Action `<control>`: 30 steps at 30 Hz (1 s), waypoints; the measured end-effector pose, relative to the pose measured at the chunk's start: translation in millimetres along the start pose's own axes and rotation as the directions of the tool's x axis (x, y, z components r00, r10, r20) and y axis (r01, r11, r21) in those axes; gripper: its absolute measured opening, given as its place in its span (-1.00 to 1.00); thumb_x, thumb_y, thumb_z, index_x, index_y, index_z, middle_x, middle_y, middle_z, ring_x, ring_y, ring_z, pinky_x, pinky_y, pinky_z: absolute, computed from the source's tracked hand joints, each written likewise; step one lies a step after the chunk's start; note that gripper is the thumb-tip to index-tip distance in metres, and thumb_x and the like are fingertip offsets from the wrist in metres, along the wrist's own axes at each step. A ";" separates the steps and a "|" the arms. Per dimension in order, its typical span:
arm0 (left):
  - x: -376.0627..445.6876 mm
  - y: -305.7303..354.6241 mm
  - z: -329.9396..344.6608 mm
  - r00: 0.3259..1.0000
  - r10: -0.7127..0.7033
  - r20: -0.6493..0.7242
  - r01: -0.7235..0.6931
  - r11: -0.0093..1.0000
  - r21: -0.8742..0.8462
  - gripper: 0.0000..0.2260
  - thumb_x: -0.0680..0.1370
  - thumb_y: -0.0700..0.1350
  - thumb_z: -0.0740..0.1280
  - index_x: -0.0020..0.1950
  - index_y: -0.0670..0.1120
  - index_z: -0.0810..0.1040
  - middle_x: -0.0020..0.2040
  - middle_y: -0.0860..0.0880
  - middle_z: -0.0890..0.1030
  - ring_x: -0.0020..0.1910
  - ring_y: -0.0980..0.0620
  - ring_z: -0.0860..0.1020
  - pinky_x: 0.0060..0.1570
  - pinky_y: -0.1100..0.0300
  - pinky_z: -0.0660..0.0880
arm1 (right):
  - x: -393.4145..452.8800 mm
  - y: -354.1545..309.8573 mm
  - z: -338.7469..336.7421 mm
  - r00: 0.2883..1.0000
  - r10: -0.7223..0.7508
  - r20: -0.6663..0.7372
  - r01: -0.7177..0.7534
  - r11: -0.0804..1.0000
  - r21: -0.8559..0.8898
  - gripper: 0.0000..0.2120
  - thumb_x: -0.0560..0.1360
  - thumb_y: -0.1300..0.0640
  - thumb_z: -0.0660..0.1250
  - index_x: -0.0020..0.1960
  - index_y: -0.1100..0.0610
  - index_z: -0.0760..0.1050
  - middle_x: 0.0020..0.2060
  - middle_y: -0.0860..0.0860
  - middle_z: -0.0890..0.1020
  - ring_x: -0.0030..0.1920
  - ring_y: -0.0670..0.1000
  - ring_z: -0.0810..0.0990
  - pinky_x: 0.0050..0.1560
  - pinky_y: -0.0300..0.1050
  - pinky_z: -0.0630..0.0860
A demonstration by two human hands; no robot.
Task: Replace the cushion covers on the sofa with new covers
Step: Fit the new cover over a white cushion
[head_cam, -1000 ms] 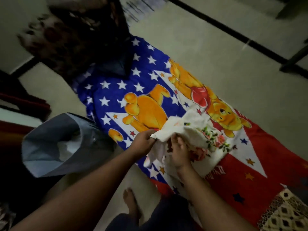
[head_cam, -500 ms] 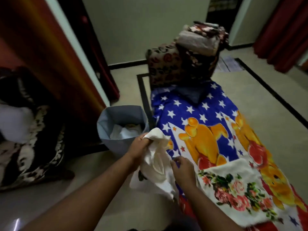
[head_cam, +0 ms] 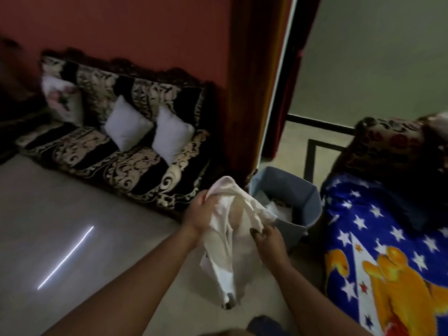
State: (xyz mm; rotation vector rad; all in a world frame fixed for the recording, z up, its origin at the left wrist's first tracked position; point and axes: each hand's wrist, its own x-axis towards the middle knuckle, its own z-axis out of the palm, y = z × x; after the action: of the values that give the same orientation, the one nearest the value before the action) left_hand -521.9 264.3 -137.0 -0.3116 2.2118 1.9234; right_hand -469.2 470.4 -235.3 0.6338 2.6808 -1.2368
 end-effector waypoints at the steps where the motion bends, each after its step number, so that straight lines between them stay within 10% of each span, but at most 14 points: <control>1: 9.2 -6.1 -21.2 0.996 -0.025 -0.081 0.027 0.999 0.023 -0.89 0.61 -0.01 0.32 0.03 0.02 0.63 -0.04 -0.03 0.70 -0.05 -0.04 0.64 -0.07 0.08 0.57 | 4.0 -13.5 4.3 1.000 0.002 0.023 -0.002 1.000 0.019 -0.77 0.55 -0.05 0.40 -0.17 0.08 0.55 -0.23 0.04 0.60 -0.12 0.14 0.59 -0.10 -0.04 0.45; 8: 49.5 -47.0 -120.0 0.914 -0.117 -0.389 0.238 0.930 0.281 -0.64 0.52 -0.10 0.39 0.29 -0.01 0.41 0.06 -0.01 0.61 0.11 -0.15 0.60 0.05 0.06 0.53 | 64.9 -100.2 52.2 0.963 -0.110 0.246 0.077 0.987 0.139 -0.82 0.58 0.02 0.37 -0.04 0.15 0.56 -0.16 0.03 0.64 -0.12 0.05 0.59 -0.09 -0.02 0.49; 14: 75.0 -58.1 -157.0 0.928 -0.215 -0.305 0.373 0.568 0.734 -0.21 0.53 0.20 0.34 0.63 0.18 -0.05 0.39 -0.08 0.52 0.27 -0.15 0.56 0.20 0.02 0.53 | 102.6 -183.1 97.1 0.819 -0.247 0.518 0.178 0.967 0.181 -0.86 0.41 0.08 0.44 -0.05 0.07 0.60 -0.14 0.06 0.67 -0.10 0.09 0.65 -0.15 -0.03 0.57; 18: 90.2 -64.2 -169.0 0.935 0.007 -0.355 0.325 0.386 0.863 -0.12 0.47 0.35 0.36 0.65 0.08 0.02 0.52 -0.10 0.25 0.40 -0.18 0.39 0.23 -0.08 0.46 | 117.7 -230.0 120.3 0.684 -0.332 0.649 0.234 0.943 0.235 -0.78 0.33 0.10 0.43 -0.03 0.06 0.61 -0.15 0.11 0.68 -0.16 0.02 0.65 -0.15 -0.01 0.58; 22: 111.2 -67.7 -184.2 0.975 -0.113 -0.192 0.223 0.454 0.863 -0.30 0.51 0.40 0.26 0.58 0.15 0.23 0.57 0.02 0.27 0.56 -0.06 0.19 0.51 -0.16 0.10 | 123.9 -266.4 145.0 0.573 -0.369 0.732 0.266 0.928 0.260 -0.93 0.45 0.14 0.44 -0.09 0.05 0.57 -0.26 -0.18 0.60 -0.22 -0.26 0.55 -0.19 -0.29 0.46; 25: 126.8 -63.6 -210.3 0.976 -0.079 -0.204 0.215 0.525 0.824 -0.73 0.62 0.17 0.23 0.24 0.16 0.60 0.26 0.10 0.62 0.32 0.04 0.50 0.55 -0.14 0.02 | 131.9 -292.1 162.4 0.526 -0.385 0.758 0.346 0.911 0.222 -0.74 0.35 -0.02 0.42 -0.01 0.07 0.57 -0.15 0.08 0.68 -0.12 0.04 0.64 -0.08 0.06 0.59; 30: 153.9 -71.2 -270.5 0.940 0.032 -0.341 0.237 0.658 0.715 -0.82 0.67 0.01 0.17 0.03 0.00 0.53 -0.08 -0.05 0.67 -0.05 -0.11 0.60 0.42 -0.07 0.30 | 153.0 -338.4 196.9 0.620 -0.374 0.690 0.445 0.891 0.083 -0.80 0.44 0.14 0.45 0.04 0.13 0.57 -0.08 0.10 0.67 -0.03 0.12 0.64 -0.03 0.06 0.60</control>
State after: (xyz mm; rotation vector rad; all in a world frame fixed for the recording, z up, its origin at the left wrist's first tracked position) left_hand -651.5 -18.0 -210.7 -0.6233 2.8866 0.7733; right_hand -762.6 176.3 -171.1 -0.4473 2.2317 -1.1059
